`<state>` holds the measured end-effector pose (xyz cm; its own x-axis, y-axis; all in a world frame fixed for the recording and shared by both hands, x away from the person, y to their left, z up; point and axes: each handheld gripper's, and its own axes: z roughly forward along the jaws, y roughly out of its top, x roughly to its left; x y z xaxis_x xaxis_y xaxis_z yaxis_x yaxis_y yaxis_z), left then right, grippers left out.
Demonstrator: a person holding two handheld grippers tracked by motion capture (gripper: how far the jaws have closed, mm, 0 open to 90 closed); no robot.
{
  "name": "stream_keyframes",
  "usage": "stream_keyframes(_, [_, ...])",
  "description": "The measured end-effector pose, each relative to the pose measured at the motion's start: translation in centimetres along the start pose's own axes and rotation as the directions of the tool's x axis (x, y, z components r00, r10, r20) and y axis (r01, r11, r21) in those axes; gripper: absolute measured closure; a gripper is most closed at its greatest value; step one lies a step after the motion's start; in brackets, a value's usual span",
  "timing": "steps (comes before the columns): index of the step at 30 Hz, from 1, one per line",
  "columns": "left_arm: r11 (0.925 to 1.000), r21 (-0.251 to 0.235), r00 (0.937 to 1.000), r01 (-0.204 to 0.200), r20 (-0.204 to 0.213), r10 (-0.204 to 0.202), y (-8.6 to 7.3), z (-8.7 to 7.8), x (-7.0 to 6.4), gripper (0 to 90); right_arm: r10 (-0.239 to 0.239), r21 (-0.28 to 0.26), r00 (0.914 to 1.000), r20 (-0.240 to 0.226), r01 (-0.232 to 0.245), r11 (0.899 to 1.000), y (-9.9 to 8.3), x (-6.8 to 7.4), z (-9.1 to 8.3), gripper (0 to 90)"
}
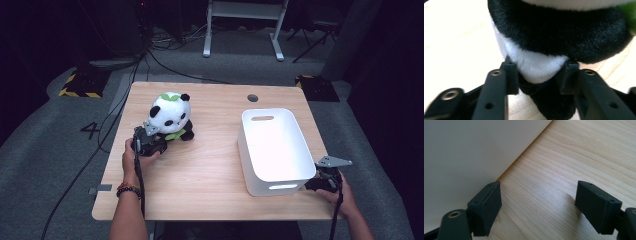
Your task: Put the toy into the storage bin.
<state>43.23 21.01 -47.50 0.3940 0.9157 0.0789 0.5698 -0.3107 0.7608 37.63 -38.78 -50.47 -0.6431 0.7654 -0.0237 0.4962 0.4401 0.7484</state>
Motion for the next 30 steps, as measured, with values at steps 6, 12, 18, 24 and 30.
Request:
stream_keyframes(6, [0.9994,-0.033,0.9995,-0.005,0.031,0.006,-0.7,-0.6,0.0,68.1,0.0,0.0,1.0,0.0,0.0,1.0,0.0,0.0,0.0,21.1])
stream_keyframes(12, [0.9976,-0.054,0.9979,-0.044,0.045,0.047,-1.2,-1.9,-0.9,69.6,-0.002,-0.002,1.0,0.001,0.002,1.0,0.0,0.0,0.0,21.2])
stream_keyframes(18, [0.9936,-0.098,0.9973,-0.056,0.043,0.061,-1.1,-2.9,-1.2,70.7,0.002,0.001,1.0,-0.001,-0.002,1.0,0.0,0.0,0.0,21.1])
stream_keyframes(24, [0.9887,-0.133,0.9963,-0.069,0.042,0.075,-0.8,-3.5,-1.9,72.4,0.0,0.0,1.0,-0.001,0.0,1.0,0.0,0.0,0.0,21.1])
stream_keyframes(30, [0.9815,-0.173,0.9938,-0.083,0.058,0.094,-0.5,-4.3,-2.7,74.1,0.0,0.0,1.0,-0.001,0.0,1.0,0.0,0.0,0.0,21.1])
